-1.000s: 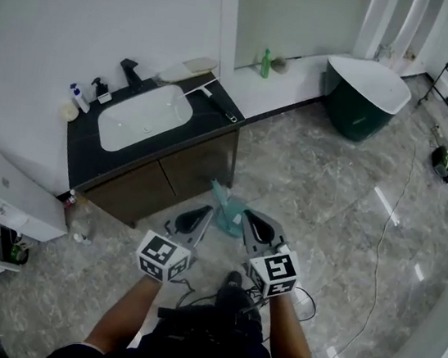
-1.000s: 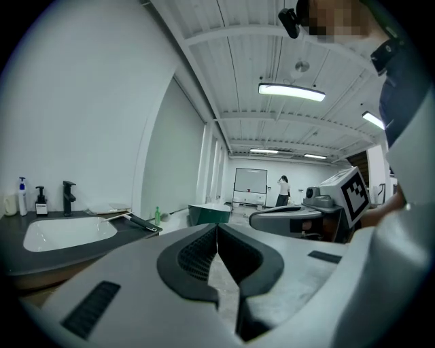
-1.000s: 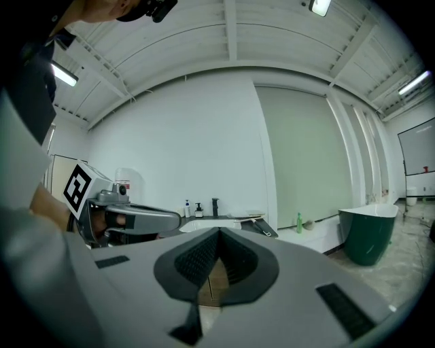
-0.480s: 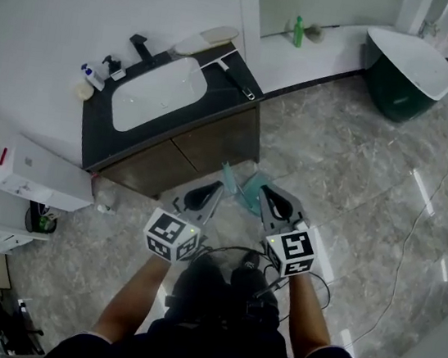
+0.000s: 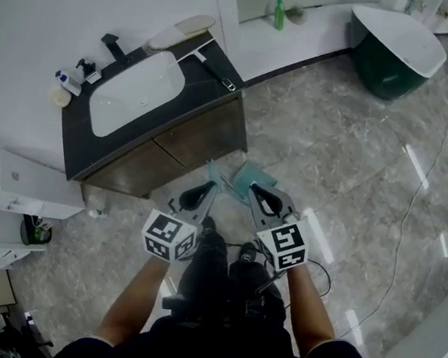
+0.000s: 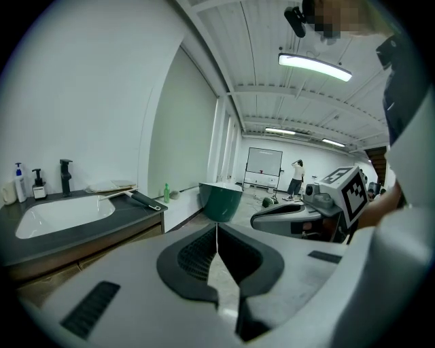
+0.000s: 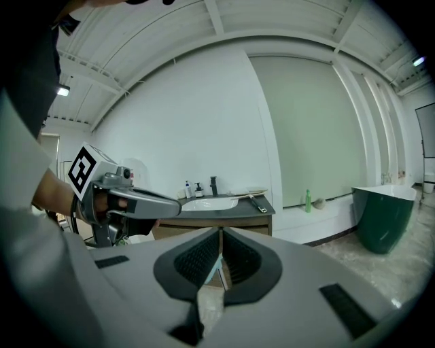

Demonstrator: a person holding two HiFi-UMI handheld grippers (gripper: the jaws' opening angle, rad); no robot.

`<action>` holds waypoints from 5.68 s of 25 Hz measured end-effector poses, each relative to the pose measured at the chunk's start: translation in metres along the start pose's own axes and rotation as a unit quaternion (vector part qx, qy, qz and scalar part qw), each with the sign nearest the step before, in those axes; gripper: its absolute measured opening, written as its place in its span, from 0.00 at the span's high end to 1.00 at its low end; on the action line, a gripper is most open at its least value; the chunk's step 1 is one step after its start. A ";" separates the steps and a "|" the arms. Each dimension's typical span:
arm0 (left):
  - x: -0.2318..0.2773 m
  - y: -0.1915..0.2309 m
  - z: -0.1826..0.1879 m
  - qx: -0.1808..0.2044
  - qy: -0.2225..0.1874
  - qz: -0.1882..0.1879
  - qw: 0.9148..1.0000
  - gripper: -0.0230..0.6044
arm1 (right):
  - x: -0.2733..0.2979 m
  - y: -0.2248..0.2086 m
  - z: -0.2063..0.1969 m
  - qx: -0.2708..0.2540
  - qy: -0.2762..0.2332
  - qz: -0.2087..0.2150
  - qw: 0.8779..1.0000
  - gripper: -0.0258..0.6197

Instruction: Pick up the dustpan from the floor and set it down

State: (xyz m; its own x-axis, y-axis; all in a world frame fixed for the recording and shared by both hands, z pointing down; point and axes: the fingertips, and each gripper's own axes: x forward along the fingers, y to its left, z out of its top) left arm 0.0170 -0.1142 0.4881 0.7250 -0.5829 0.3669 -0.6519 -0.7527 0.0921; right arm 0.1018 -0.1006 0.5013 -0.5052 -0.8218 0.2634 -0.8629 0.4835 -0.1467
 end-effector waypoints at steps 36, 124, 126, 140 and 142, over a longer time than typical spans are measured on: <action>0.046 0.123 -0.131 -0.114 0.096 0.033 0.988 0.94 | 0.256 0.026 -0.198 -0.140 0.199 0.325 0.914 0.79; 0.036 -0.033 0.096 0.030 -0.070 -0.063 0.995 0.94 | -0.010 -0.062 0.109 -0.015 -0.081 -0.027 0.996 0.80; 0.043 -0.033 0.079 0.022 -0.052 -0.062 0.996 0.94 | -0.008 -0.074 0.085 -0.009 -0.062 -0.039 0.997 0.80; 0.095 -0.014 -0.026 -0.019 0.056 -0.055 0.997 0.94 | 0.051 -0.161 -0.077 0.035 0.072 -0.093 0.992 0.80; 0.100 -0.012 -0.036 -0.022 0.065 -0.054 0.996 0.94 | 0.061 -0.173 -0.094 0.034 0.087 -0.099 0.991 0.80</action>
State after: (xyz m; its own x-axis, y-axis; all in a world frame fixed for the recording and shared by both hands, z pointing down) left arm 0.0888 -0.1526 0.5569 0.7583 -0.4524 0.4693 -0.5829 -0.7929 0.1776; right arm 0.2210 -0.2057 0.6325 -0.3224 -0.8313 0.4528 -0.9464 0.2915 -0.1389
